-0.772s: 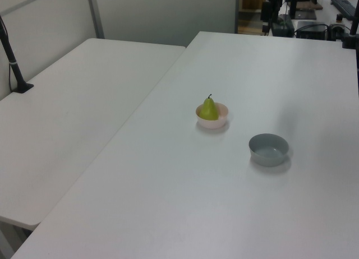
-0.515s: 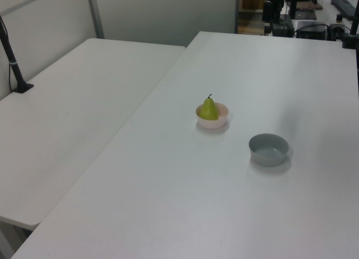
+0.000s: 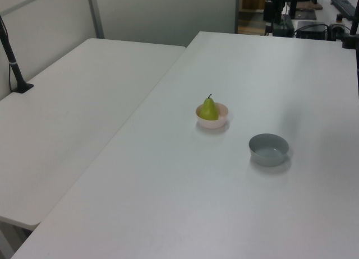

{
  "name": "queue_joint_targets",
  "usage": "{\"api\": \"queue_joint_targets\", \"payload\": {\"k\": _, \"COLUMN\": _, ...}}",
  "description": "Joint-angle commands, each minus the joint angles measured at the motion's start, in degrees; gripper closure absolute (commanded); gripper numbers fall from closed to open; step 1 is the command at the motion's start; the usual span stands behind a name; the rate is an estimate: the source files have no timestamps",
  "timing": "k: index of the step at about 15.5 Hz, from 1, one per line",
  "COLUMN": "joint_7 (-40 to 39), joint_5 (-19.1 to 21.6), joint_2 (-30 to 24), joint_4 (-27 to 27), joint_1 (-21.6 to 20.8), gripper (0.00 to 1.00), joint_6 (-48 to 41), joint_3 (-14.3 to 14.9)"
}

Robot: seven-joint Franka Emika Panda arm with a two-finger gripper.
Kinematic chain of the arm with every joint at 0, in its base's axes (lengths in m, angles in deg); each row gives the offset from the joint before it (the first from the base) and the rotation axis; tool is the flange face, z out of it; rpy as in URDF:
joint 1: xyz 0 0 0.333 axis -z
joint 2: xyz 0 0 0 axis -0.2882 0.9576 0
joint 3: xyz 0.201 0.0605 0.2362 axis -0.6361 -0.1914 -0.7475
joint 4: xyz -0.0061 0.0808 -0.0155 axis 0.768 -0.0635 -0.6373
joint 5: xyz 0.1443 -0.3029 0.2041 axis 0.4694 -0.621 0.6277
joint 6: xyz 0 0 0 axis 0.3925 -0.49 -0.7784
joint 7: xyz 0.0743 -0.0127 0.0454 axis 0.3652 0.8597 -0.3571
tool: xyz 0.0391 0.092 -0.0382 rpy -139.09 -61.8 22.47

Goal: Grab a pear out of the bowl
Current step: 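Move the open gripper over the pink bowl holding the green pear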

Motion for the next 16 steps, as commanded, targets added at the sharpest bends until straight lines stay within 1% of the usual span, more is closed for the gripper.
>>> {"api": "queue_joint_targets", "payload": {"k": 1, "joint_7": -1.26, "joint_5": 0.21, "joint_2": 0.02, "joint_4": 0.2, "joint_1": -3.52, "gripper": 0.0, "joint_6": -0.22, "joint_3": 3.44}}
{"api": "queue_joint_targets", "payload": {"k": 4, "joint_7": -1.17, "joint_5": 1.0, "joint_2": 3.36, "joint_4": 2.4, "joint_1": -8.18, "gripper": 0.0, "joint_6": 1.7, "joint_3": 7.74}}
{"api": "queue_joint_targets", "payload": {"k": 5, "joint_7": -0.74, "joint_5": 1.0, "joint_2": 4.33, "joint_4": 2.58, "joint_1": -9.94, "gripper": 0.0, "joint_6": 3.63, "joint_3": 8.8}}
{"api": "queue_joint_targets", "payload": {"k": 6, "joint_7": -0.56, "joint_5": 1.0, "joint_2": 5.04, "joint_4": 2.76, "joint_1": -11.43, "gripper": 0.0, "joint_6": 4.87, "joint_3": 9.25}}
{"api": "queue_joint_targets", "payload": {"k": 9, "joint_7": -0.3, "joint_5": 1.7, "joint_2": 7.85, "joint_4": 3.11, "joint_1": -14.69, "gripper": 0.0, "joint_6": 7.77, "joint_3": 9.43}}
{"api": "queue_joint_targets", "payload": {"k": 11, "joint_7": 0.49, "joint_5": 3.27, "joint_2": 10.13, "joint_4": 4.42, "joint_1": -17.32, "gripper": 0.0, "joint_6": 10.93, "joint_3": 9.52}}
{"api": "queue_joint_targets", "payload": {"k": 12, "joint_7": 1.45, "joint_5": 3.54, "joint_2": 11.18, "joint_4": 4.51, "joint_1": -17.86, "gripper": 0.0, "joint_6": 11.99, "joint_3": 9.52}}
{"api": "queue_joint_targets", "payload": {"k": 16, "joint_7": 5.23, "joint_5": 3.81, "joint_2": 16.54, "joint_4": 4.43, "joint_1": -19.44, "gripper": 0.0, "joint_6": 20.77, "joint_3": 9.25}}
